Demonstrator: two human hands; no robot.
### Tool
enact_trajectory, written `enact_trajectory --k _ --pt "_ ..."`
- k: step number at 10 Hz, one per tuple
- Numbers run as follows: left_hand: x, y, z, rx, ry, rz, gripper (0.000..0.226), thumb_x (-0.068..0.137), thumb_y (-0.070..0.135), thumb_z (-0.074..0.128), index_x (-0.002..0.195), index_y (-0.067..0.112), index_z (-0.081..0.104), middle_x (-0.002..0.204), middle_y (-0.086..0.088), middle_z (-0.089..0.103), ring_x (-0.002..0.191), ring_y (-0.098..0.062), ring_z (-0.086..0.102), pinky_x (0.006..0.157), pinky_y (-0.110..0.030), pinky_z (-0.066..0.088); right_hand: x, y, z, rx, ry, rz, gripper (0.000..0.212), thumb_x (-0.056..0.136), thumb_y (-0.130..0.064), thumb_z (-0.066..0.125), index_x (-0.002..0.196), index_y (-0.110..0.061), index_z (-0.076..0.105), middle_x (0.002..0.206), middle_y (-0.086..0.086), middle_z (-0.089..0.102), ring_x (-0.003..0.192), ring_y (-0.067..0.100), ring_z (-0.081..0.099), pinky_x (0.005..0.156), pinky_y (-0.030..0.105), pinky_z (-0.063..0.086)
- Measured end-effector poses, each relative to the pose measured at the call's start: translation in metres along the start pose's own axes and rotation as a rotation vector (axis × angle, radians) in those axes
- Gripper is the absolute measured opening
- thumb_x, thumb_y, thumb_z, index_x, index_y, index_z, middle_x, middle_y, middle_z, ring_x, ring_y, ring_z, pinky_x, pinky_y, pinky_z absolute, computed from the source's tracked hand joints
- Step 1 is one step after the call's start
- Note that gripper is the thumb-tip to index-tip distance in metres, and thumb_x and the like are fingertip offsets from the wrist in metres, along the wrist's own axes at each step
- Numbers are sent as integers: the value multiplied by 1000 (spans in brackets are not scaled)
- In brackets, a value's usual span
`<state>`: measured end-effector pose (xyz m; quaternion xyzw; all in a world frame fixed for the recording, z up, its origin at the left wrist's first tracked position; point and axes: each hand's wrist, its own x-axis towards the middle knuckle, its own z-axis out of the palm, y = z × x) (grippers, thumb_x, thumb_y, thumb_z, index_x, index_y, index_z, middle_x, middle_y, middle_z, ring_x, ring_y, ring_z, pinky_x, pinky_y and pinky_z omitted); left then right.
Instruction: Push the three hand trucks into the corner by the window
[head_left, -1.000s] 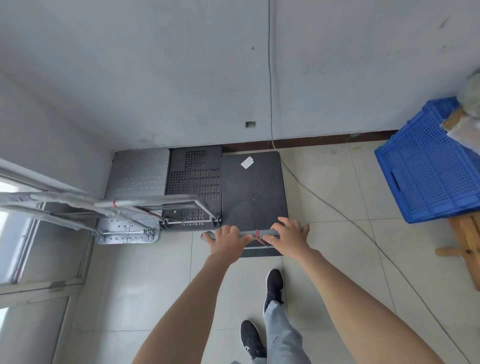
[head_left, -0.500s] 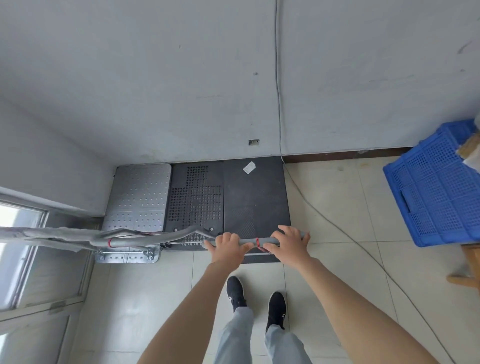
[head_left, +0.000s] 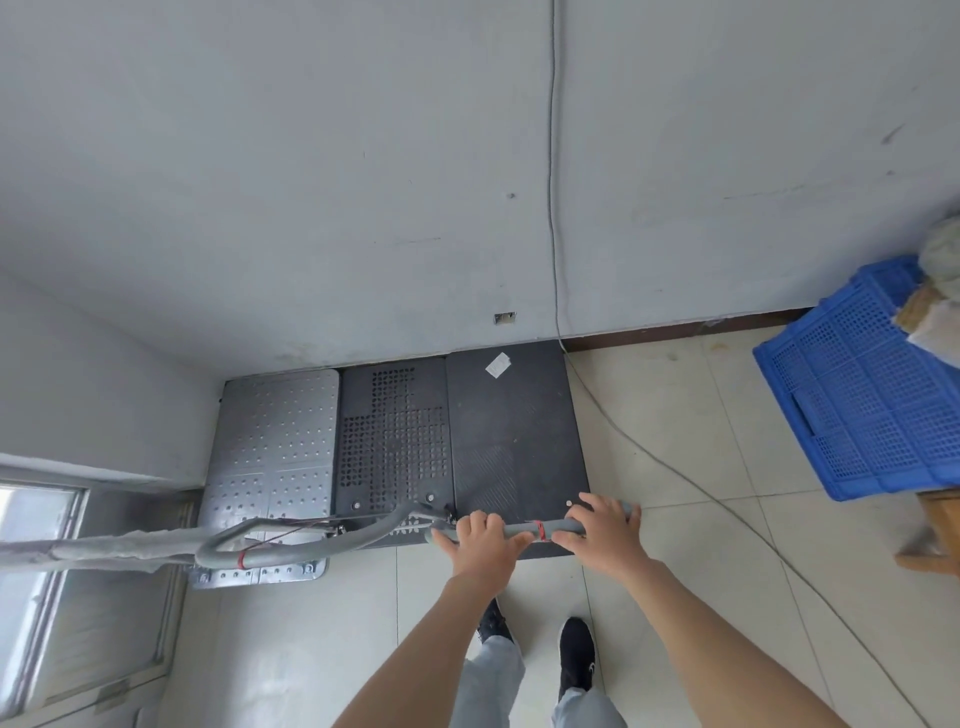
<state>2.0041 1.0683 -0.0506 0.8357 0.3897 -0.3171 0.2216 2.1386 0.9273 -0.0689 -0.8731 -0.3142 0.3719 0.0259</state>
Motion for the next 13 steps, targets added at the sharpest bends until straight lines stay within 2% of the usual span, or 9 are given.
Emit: enact_trajectory --k 2,3,4,5,6,7,8,10,13 --pt "10 -1 1 3 18 13 66 91 74 25 126 23 48 136 2 41 133 -23 29 109 -69 0 5 -2 -4 -21 5 12 43 87 -64 44 119 -38 55 156 -5 30 142 21 24 110 56 10" --pt "7 -3 3 5 29 18 83 82 82 12 126 23 49 136 2 42 133 -24 29 109 -69 1 3 -1 -1 -18 18 10 41 87 -64 45 116 -38 56 156 -4 30 142 22 24 111 57 10" --pt "7 -4 1 -6 24 15 84 81 83 11 125 22 50 138 1 42 134 -24 28 109 -69 0 2 -3 2 -27 35 12 42 87 -64 45 118 -39 56 157 -2 28 142 23 23 110 57 10" --pt "8 -1 -4 -8 -41 -5 65 91 73 24 124 23 49 138 0 42 135 -25 29 108 -70 -1 2 -2 3 -30 46 9 40 87 -65 45 115 -38 56 159 0 26 143 25 22 110 58 10" --pt "6 -2 -5 -19 -70 -9 61 93 71 26 125 24 49 138 0 42 135 -25 29 108 -70 -1 -2 1 7 -40 34 4 42 87 -66 43 117 -38 55 159 2 26 143 27 22 110 58 12" --pt "1 -12 -3 -82 -65 55 51 96 61 35 129 24 47 141 0 42 137 -25 28 112 -65 3 -6 2 4 -101 -23 10 50 91 -66 38 128 -36 49 159 7 24 144 30 21 110 59 15" --pt "-9 -25 -11 -135 -12 96 56 98 51 40 145 20 36 151 -6 38 144 -28 23 117 -58 8 -17 -8 -1 -147 -32 26 56 94 -63 34 140 -32 39 157 11 25 142 32 24 108 56 22" --pt "-48 -38 -42 -177 110 160 61 99 47 39 151 18 27 156 -8 32 146 -29 20 117 -61 7 -57 -53 -14 -110 38 -42 55 99 -52 28 149 -28 30 162 11 16 145 35 20 114 54 26" --pt "-135 -108 -25 -126 216 302 61 99 46 37 153 20 25 156 -5 34 144 -28 26 116 -59 17 -156 -112 21 19 246 -107 49 98 -32 35 143 -14 42 148 17 38 132 37 40 109 48 34"
